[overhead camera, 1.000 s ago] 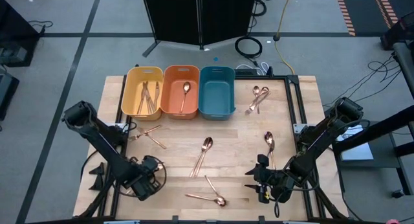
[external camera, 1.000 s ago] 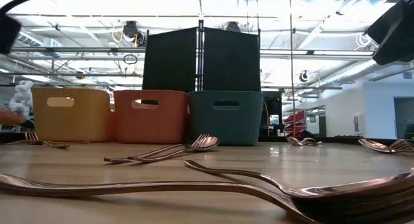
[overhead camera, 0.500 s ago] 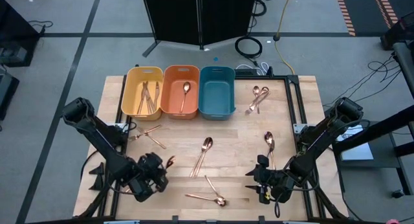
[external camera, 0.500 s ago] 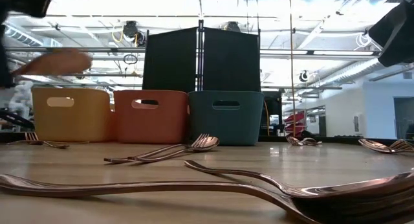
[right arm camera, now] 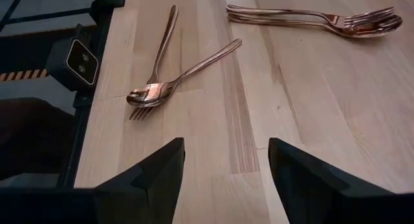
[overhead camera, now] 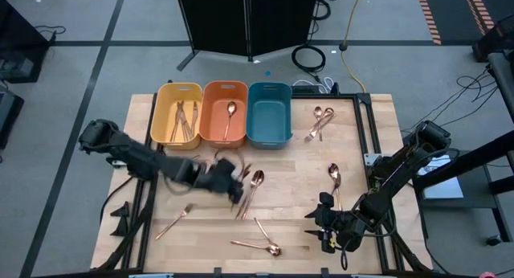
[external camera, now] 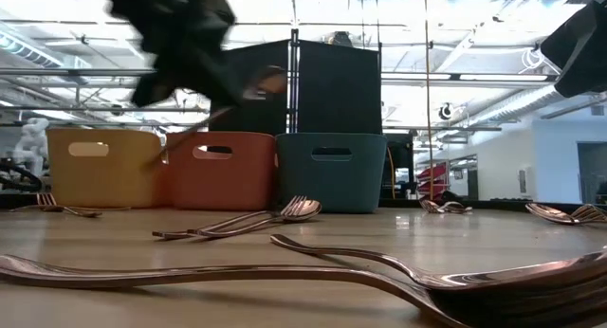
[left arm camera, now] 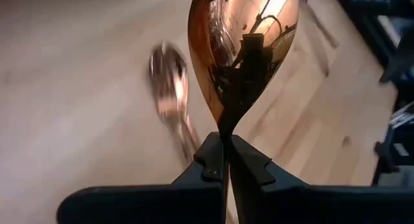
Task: Sort silverware
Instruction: Put the gold spoon into the orange bin
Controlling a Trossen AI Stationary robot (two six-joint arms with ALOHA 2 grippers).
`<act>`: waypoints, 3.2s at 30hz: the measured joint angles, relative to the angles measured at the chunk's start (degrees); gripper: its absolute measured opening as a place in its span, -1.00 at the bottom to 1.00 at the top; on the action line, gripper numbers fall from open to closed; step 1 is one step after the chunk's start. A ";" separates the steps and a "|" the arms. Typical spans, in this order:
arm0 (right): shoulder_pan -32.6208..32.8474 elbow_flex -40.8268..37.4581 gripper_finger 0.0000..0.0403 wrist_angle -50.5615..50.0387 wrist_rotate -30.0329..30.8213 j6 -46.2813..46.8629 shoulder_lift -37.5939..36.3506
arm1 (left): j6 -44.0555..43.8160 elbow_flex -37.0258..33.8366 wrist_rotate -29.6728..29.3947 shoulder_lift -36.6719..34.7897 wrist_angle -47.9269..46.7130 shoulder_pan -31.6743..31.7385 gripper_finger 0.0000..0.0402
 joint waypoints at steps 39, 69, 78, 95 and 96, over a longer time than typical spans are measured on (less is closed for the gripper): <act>-13.02 -0.02 0.07 -5.38 0.10 -17.94 -3.41 | 29.16 20.48 36.29 16.00 -23.60 61.77 -0.96; -18.16 0.07 0.07 -15.78 6.75 -16.33 -14.68 | 48.68 38.80 30.01 14.69 -26.17 50.02 -0.50; -21.86 0.07 0.07 -24.98 15.22 -8.02 -16.37 | 57.93 35.87 22.15 14.71 -13.57 33.12 -0.50; -65.80 0.07 0.07 -27.73 -1.71 -3.93 -15.29 | 58.45 8.35 20.88 1.17 16.09 26.28 -0.50; -68.11 0.07 0.07 -26.25 -3.43 -4.89 -14.69 | 58.49 5.47 20.16 -1.44 19.62 26.26 -0.50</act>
